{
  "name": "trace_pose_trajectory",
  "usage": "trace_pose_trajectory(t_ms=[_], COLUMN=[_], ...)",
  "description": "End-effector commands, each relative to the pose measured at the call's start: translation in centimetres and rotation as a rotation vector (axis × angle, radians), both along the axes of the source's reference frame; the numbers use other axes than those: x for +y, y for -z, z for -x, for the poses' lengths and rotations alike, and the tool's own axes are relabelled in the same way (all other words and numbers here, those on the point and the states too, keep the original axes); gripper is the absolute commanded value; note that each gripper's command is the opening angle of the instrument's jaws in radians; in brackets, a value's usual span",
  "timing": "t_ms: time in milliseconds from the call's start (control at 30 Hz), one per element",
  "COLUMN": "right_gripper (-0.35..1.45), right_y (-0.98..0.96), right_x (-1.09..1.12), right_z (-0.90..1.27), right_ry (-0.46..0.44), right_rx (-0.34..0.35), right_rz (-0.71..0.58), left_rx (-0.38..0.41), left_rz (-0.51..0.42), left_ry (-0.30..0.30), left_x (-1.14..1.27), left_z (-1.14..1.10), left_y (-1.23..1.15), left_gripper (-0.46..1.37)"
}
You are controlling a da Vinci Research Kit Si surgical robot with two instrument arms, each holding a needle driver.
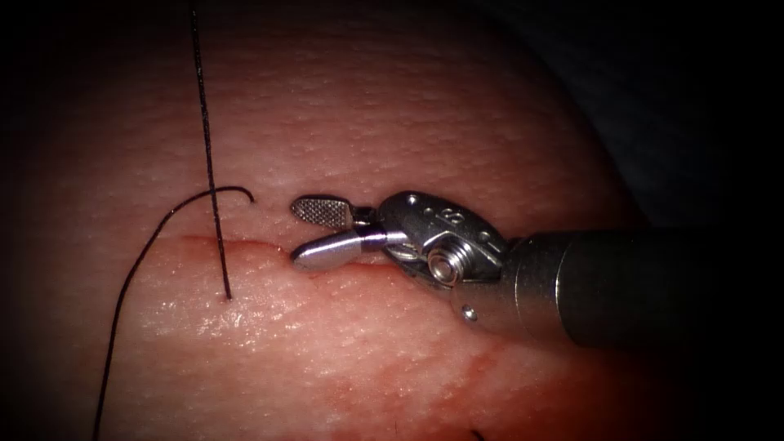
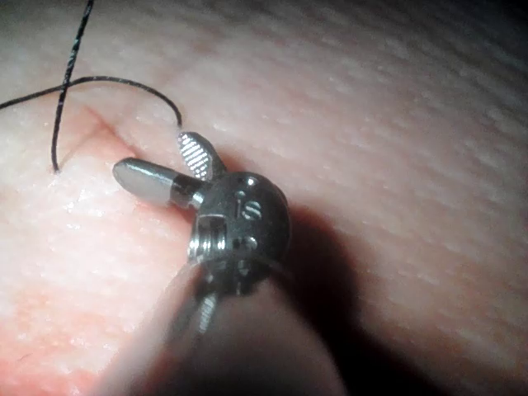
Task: Wound Closure
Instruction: Use the left jaws to grab and pull the needle
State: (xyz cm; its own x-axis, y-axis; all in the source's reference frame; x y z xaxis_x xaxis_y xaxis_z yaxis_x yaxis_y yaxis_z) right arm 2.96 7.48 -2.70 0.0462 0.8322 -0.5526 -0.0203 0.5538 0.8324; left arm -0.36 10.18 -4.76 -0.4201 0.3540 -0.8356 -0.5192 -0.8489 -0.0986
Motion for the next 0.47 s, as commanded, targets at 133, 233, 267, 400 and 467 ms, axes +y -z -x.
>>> trace_pose_trajectory(t_ms=[133, 233, 267, 400, 467], right_gripper=[1.06, 1.06, 1.06, 1.05, 1.05], right_y=[0.0, 0.0, 0.0, 0.0, 0.0], right_x=[0.0, 0.0, 0.0, 0.0, 0.0], right_z=[0.0, 0.0, 0.0, 0.0, -0.01], right_ry=[0.003, 0.003, 0.003, 0.003, 0.002], right_rx=[0.003, 0.004, 0.004, 0.004, 0.003], right_rz=[0.0, 0.0, 0.0, 0.0, 0.0], left_rx=[-0.001, -0.001, -0.001, 0.0, 0.001], left_rz=[0.0, 0.0, 0.001, 0.001, 0.001], left_ry=[-0.004, -0.003, -0.003, -0.002, -0.001], left_x=[-0.02, -0.03, -0.04, -0.04, -0.04], left_z=[-0.01, -0.01, -0.01, -0.03, -0.03], left_y=[0.0, 0.0, 0.0, 0.0, 0.0], left_gripper=[-0.35, -0.35, -0.35, -0.35, -0.35])
